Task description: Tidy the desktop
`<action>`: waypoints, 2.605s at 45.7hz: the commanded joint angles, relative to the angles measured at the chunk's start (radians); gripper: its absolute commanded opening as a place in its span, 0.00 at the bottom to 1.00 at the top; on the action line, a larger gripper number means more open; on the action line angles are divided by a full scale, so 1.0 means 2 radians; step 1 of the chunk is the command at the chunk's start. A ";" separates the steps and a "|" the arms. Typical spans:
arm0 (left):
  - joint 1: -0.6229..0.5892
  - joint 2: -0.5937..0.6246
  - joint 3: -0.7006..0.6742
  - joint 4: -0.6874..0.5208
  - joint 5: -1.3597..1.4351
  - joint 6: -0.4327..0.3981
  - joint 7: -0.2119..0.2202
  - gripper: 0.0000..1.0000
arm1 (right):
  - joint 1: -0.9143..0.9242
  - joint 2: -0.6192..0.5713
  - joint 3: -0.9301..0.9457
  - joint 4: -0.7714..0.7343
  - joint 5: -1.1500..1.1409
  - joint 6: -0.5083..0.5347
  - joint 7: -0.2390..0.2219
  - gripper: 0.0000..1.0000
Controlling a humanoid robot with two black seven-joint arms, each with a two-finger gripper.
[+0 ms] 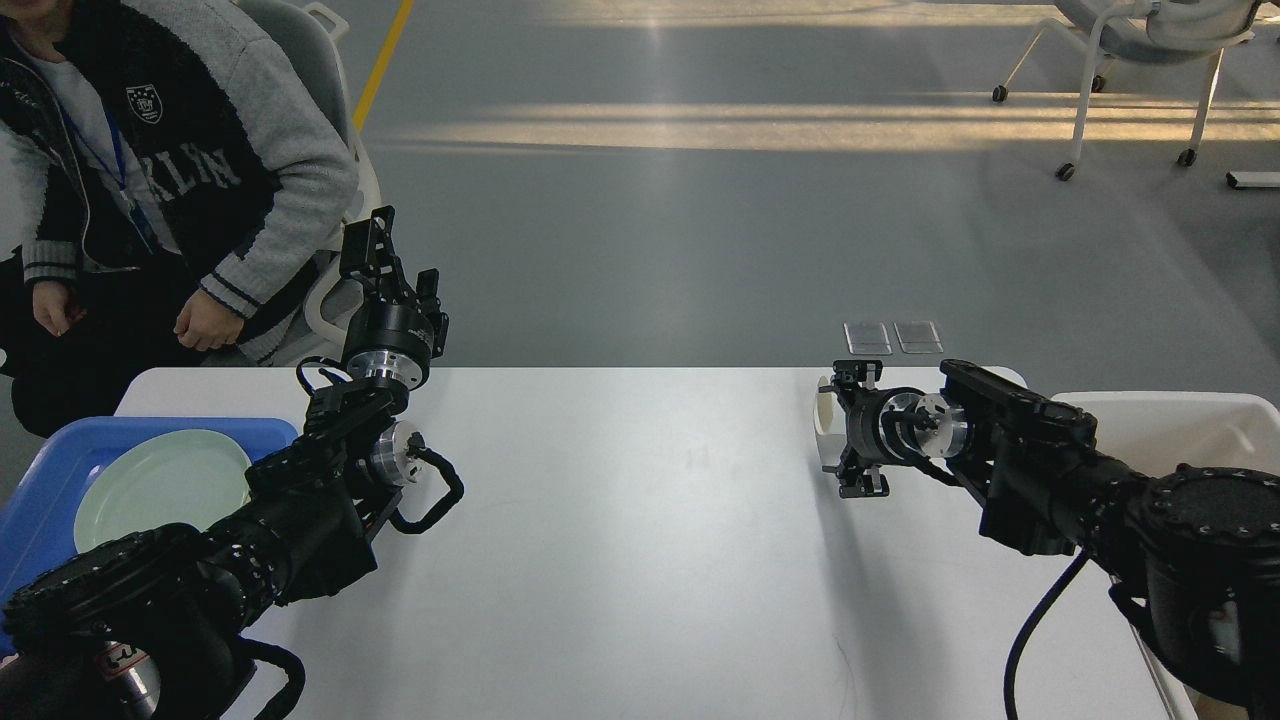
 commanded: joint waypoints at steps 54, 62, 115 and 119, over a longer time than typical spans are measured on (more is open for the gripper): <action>0.000 0.000 0.000 0.000 0.000 0.000 0.000 0.98 | -0.007 0.027 0.027 -0.019 0.000 -0.105 0.024 0.52; 0.000 0.000 0.000 0.000 0.000 0.000 0.000 0.98 | -0.007 0.027 0.027 -0.018 0.000 -0.105 0.024 0.45; 0.000 0.000 0.000 0.000 0.000 0.000 0.000 0.98 | -0.015 0.022 0.018 -0.015 -0.003 -0.102 0.024 0.99; 0.000 0.000 0.000 0.000 0.000 0.000 0.000 0.98 | -0.020 0.022 0.017 -0.013 -0.008 -0.100 0.023 0.98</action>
